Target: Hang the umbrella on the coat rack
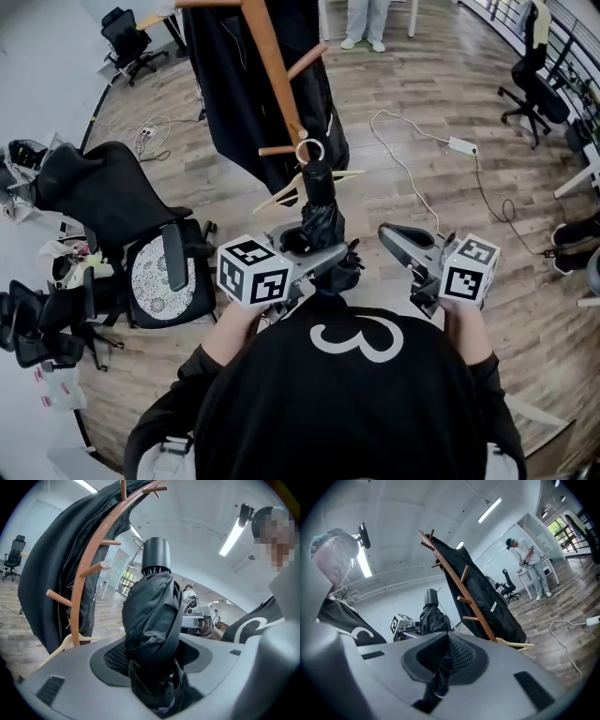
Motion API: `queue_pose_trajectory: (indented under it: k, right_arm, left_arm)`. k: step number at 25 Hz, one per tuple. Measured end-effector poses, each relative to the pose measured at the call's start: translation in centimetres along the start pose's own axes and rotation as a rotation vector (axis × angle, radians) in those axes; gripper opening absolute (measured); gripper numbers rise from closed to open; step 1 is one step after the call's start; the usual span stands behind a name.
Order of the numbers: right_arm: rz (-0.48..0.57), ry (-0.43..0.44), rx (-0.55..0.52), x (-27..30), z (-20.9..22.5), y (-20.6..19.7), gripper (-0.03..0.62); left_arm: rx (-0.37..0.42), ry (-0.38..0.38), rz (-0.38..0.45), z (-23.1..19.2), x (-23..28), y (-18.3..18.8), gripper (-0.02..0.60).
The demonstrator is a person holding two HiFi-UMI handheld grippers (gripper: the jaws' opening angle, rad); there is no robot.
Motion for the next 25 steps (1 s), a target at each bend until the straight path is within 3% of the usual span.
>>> queue_pose_trajectory:
  k: [25]
  right_arm:
    - [-0.053,-0.055,0.102,3.0,5.3,0.4,0.026]
  left_arm:
    - [-0.07,0.021,-0.025,-6.8,2.5,-2.4,0.273]
Point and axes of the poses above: the fingertips, and each gripper's own axes: x forward along the fingers, z to its right, y out of its top, the point moved 7 cm from there along -x, backward along the fingers, and after that the axes turned 15 degrees about x, right-handed, at the moved point
